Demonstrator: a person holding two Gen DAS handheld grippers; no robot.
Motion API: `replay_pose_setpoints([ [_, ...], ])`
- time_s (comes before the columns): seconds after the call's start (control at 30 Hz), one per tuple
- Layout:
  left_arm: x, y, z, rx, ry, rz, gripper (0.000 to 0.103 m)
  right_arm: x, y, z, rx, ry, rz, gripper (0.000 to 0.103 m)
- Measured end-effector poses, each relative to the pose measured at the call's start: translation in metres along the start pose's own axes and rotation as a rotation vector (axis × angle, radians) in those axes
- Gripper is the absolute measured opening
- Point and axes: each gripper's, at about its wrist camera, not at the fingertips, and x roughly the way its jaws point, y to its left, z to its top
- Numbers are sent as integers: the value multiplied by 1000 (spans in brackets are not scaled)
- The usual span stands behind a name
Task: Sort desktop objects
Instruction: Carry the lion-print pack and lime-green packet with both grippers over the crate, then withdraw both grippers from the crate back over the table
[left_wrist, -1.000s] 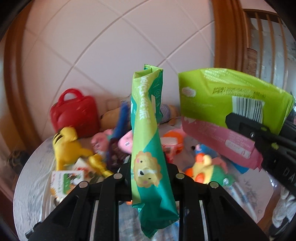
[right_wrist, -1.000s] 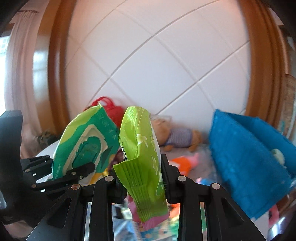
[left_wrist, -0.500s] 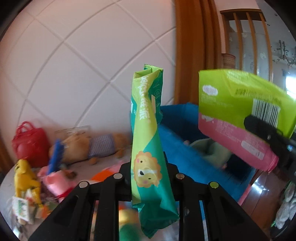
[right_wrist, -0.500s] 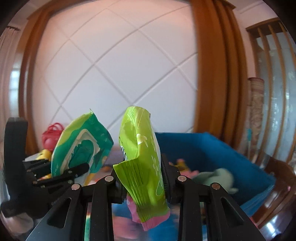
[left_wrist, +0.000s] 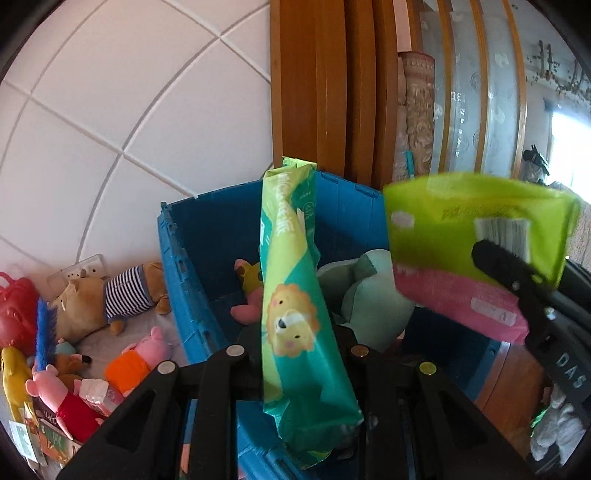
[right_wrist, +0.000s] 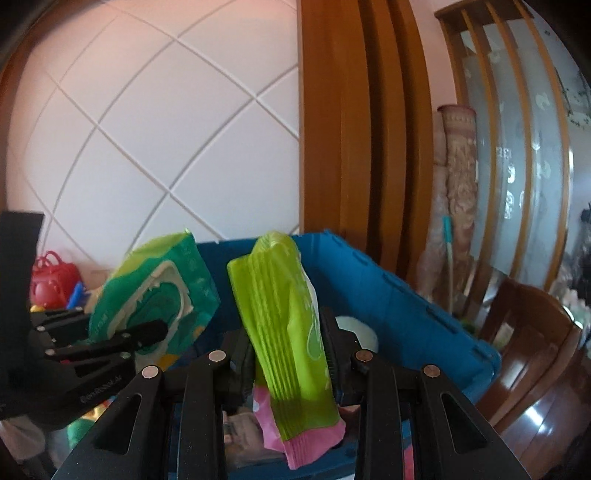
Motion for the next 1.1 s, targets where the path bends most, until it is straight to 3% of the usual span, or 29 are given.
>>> replay_pose_setpoints([
  [0.1, 7, -12, 2, 18, 3, 26, 29, 13, -9, -4, 13, 25, 3, 34],
  [0.13, 7, -13, 2, 15, 3, 40, 46, 13, -11, -4, 12, 21, -5, 46],
  [0.17, 6, -14, 2, 12, 2, 54, 70, 13, -12, -5, 11, 17, -12, 73],
  [0.23, -2, -9, -2, 8, -16, 81, 88, 11, -13, -4, 6, 11, -22, 102],
  [0.4, -18, 4, -11, -15, -38, 137, 90, 2, -12, -9, 14, -3, -19, 102],
  [0.47, -25, 12, -17, -34, -39, 153, 96, -2, -8, -11, 14, -8, -9, 103],
  [0.6, -60, 39, -42, -90, -52, 244, 99, -20, 7, -18, 10, -25, 19, 103],
  [0.87, -152, 118, -127, -216, -11, 318, 102, -91, 96, -50, -16, -65, 111, 103],
  [1.1, -228, 145, -201, -235, 9, 340, 102, -151, 166, -90, -20, -42, 111, 103],
])
